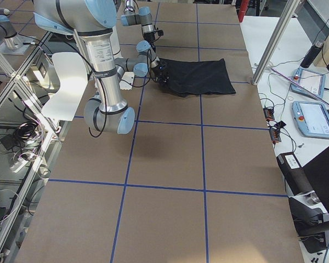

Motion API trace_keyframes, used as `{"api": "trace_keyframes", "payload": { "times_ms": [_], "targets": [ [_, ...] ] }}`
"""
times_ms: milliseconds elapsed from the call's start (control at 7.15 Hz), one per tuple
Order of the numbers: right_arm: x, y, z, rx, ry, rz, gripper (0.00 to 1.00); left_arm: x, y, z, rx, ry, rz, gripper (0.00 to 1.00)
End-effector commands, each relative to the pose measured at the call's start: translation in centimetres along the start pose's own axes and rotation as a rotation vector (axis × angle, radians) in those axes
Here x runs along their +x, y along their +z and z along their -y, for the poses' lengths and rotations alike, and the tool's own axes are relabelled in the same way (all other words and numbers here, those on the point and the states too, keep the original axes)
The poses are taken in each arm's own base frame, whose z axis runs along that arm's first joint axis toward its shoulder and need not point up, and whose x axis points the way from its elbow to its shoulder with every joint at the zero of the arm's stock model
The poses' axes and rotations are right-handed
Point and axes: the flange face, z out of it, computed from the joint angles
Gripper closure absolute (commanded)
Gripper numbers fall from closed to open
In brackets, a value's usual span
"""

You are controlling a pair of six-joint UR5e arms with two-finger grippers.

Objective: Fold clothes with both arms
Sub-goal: 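Lift the near edge and fold it over toward the far edge with both grippers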

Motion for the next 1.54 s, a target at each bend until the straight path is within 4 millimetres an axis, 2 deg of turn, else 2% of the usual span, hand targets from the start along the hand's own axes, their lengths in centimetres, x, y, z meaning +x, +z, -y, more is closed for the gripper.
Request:
{"api": "trace_keyframes", "payload": {
  "times_ms": [0,140,280,420,700,839,979,1259,1399],
  "targets": [
    [2.2,-7.5,-3.3,-0.087,-0.051,-0.020,1.00,1.1,-4.0,-0.3,-0.032,-0.003,-0.049,1.00],
    [2.9,-10.7,-5.1,-0.132,-0.062,-0.006,1.00,1.0,-7.8,-0.6,-0.052,-0.002,-0.073,1.00],
    [3.3,-13.8,-6.4,-0.160,-0.082,0.008,1.00,1.3,-10.5,-0.8,-0.082,-0.002,-0.084,1.00],
    [3.2,-14.8,-6.5,-0.163,-0.086,0.011,1.00,2.0,-11.4,-1.1,-0.101,-0.001,-0.072,1.00],
    [1.8,-13.7,-3.7,-0.107,-0.058,0.019,1.00,2.8,-10.6,-1.2,-0.121,0.017,-0.028,1.00],
    [1.0,-12.8,-1.9,-0.067,-0.038,0.019,1.00,4.8,-10.6,0.4,-0.078,0.079,-0.051,1.00],
    [-0.7,-12.2,-0.1,-0.027,-0.010,0.031,1.00,5.6,-8.9,2.2,-0.025,0.091,-0.012,1.00],
    [-3.4,-9.8,1.9,0.022,0.021,0.019,1.00,9.3,-5.8,6.0,0.074,0.147,0.037,1.00],
    [-4.5,-8.1,2.9,0.054,0.021,0.006,1.00,9.4,-4.2,8.4,0.116,0.174,0.075,1.00]
  ]
}}
